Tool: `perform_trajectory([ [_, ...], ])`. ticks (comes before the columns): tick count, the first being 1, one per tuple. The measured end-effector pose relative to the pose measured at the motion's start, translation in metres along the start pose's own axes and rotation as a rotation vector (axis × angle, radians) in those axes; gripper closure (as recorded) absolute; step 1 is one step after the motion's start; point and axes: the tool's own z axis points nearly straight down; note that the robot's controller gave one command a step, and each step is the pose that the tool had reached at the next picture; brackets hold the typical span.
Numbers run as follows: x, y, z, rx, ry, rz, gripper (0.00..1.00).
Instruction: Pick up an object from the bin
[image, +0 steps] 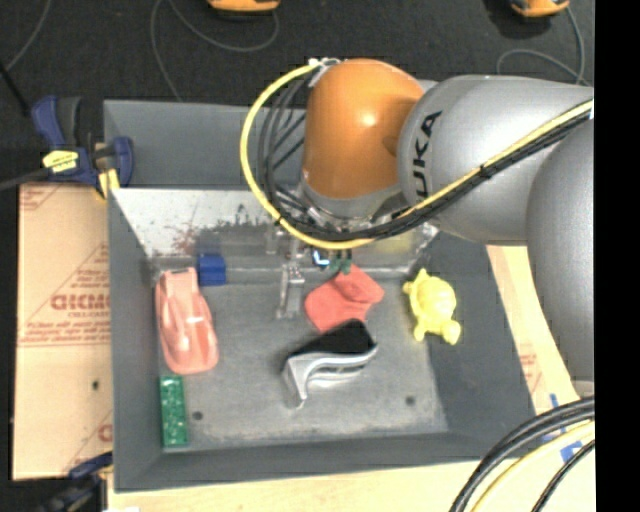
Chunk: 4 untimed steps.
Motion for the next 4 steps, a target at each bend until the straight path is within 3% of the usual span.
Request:
perform_trajectory([
  [1, -0.001, -0.001, -0.005, -0.001, -0.008, 0.002, 0.0],
  [2, 0.002, -0.022, 0.025, -0.001, -0.012, -0.073, 0.0],
  [3, 0.015, -0.07, 0.041, -0.001, -0.007, -0.077, 0.0],
  [4, 0.022, -0.1, 0.052, 0.003, -0.012, -0.09, 0.0],
])
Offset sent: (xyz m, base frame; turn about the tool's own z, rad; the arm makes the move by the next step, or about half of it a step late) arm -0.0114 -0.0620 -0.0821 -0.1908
